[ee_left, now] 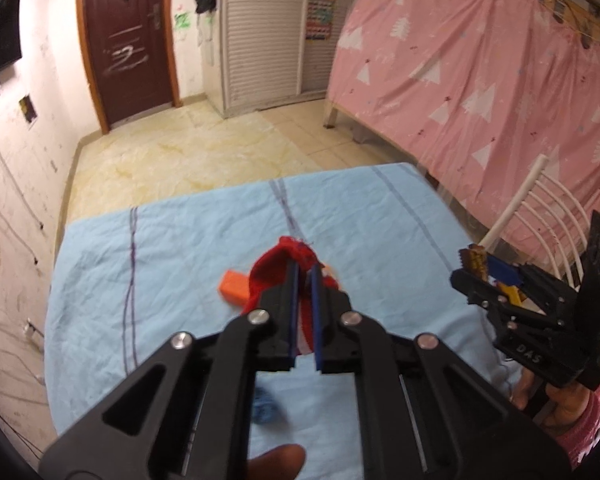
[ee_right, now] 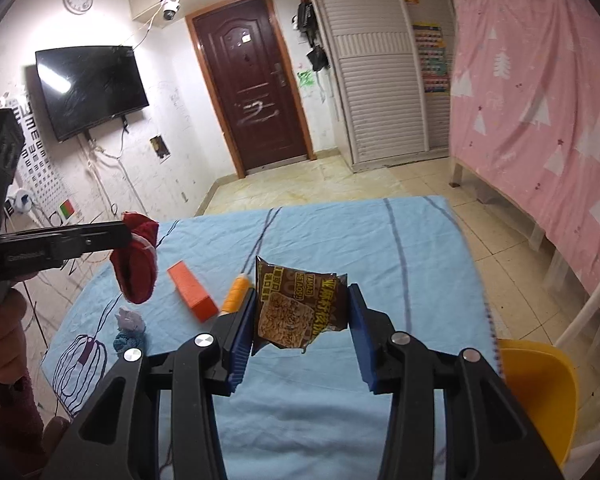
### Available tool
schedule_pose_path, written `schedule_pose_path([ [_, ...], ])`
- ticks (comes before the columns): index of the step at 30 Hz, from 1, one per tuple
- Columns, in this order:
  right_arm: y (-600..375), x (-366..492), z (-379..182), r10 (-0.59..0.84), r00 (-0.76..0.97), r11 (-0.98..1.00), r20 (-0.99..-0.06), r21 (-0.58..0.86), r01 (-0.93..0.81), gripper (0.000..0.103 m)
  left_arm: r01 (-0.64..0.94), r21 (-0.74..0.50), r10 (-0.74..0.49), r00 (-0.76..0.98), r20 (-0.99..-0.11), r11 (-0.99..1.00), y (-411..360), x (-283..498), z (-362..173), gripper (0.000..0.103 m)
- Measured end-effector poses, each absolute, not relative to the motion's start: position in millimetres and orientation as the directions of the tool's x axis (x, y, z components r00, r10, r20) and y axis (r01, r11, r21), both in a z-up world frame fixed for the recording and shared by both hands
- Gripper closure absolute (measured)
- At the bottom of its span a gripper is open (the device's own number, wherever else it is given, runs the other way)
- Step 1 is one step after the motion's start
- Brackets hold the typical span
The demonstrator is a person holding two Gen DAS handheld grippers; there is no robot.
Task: Collect trash
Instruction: 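Lift and carry the snack wrapper and red cloth toward the yellow bin, then open the left tool to drop the red cloth while the right tool drops the wrapper into the bin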
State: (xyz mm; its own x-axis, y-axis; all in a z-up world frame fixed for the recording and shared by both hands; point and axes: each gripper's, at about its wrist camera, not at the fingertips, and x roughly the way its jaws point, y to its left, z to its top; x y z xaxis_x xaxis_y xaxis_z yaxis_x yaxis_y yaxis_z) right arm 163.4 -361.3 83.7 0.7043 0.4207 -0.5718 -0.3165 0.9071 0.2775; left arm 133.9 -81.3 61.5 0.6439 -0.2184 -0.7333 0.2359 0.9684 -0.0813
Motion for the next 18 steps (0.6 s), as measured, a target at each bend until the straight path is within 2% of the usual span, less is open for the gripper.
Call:
schedule_pose_path([
  [18, -456.5, 132.5, 89.8, 0.318, 0.790, 0.938, -0.524, 0.294, -0.183, 0.065, 0.451, -0.024, -0.336, 0.627, -0.703, 0.892, -201.4, 119.1, 79.8, 0.098],
])
